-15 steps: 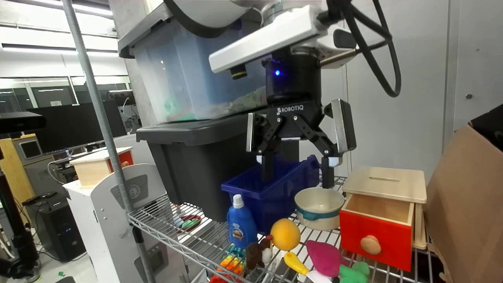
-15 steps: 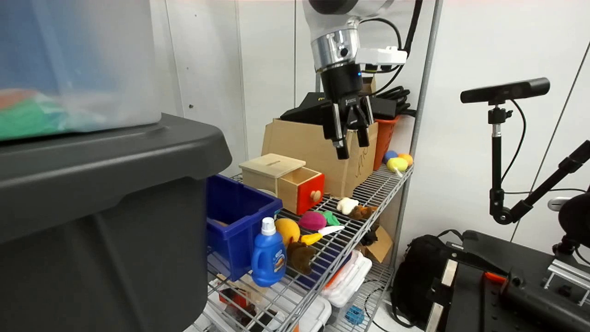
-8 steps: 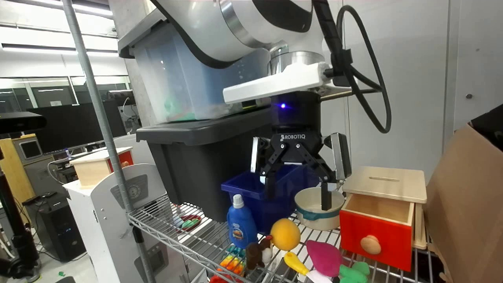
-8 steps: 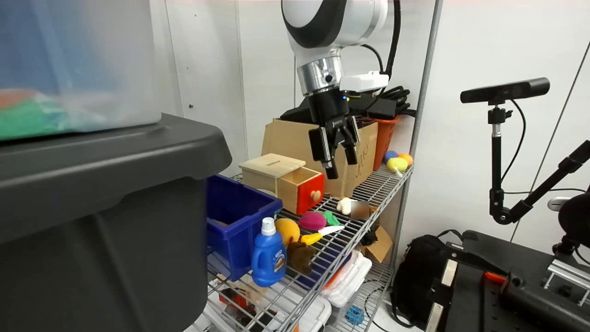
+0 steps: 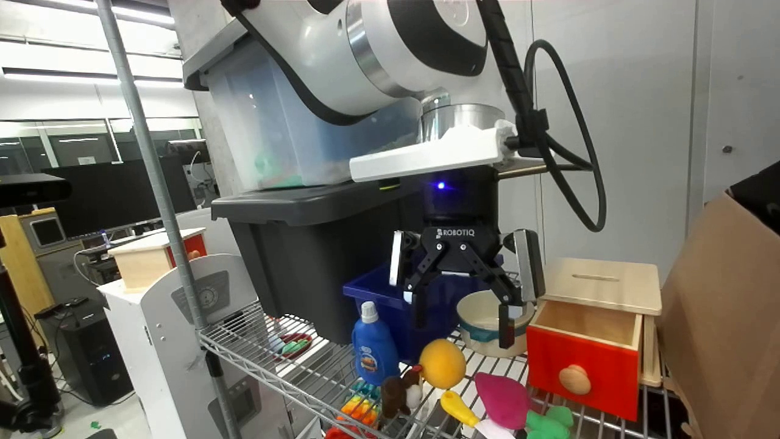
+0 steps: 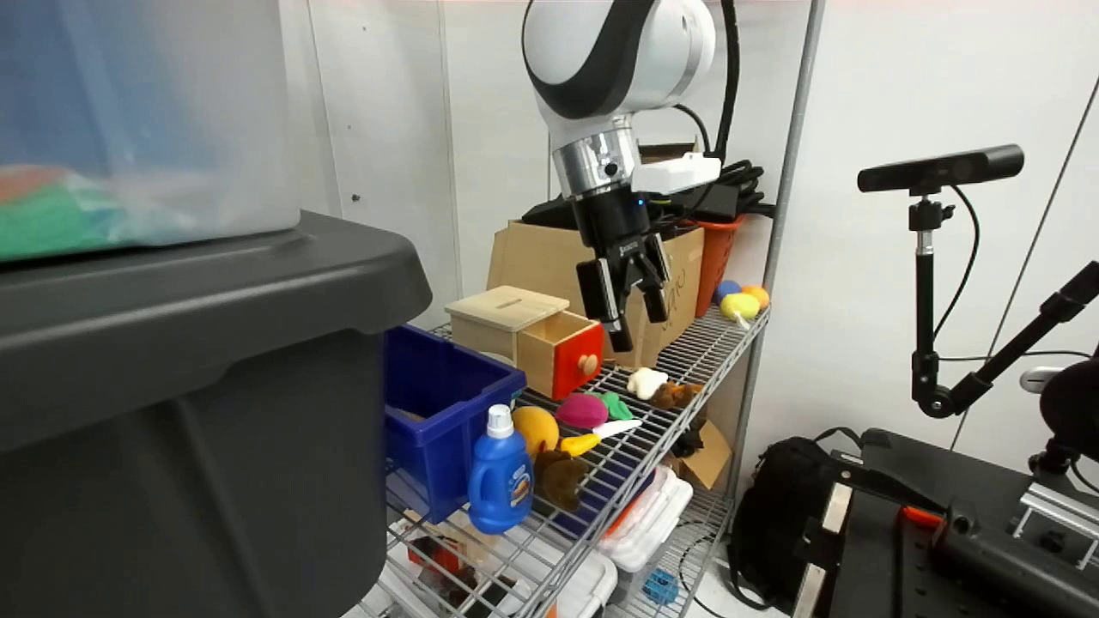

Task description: Put the purple plushy in the drawer

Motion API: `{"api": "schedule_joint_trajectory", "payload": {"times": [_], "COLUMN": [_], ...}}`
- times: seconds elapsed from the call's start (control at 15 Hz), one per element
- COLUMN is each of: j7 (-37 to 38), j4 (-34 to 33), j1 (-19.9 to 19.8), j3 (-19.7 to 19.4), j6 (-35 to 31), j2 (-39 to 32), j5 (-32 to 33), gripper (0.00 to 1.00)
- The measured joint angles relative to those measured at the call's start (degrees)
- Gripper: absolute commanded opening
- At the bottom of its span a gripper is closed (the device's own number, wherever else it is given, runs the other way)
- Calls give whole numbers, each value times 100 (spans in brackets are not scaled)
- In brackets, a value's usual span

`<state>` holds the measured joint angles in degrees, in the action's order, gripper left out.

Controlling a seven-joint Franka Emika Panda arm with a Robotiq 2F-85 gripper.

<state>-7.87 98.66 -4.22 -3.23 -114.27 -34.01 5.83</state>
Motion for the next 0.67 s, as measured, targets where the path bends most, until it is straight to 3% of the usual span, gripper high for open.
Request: {"api": "schedule_joint_trajectory", "payload": {"times": [0.67], "j7": [-66], "j4": [-189], "j1": [-11], "j3": [-114], "j6": [-380], "j2": [-620], "j5": [664], "gripper": [100]}}
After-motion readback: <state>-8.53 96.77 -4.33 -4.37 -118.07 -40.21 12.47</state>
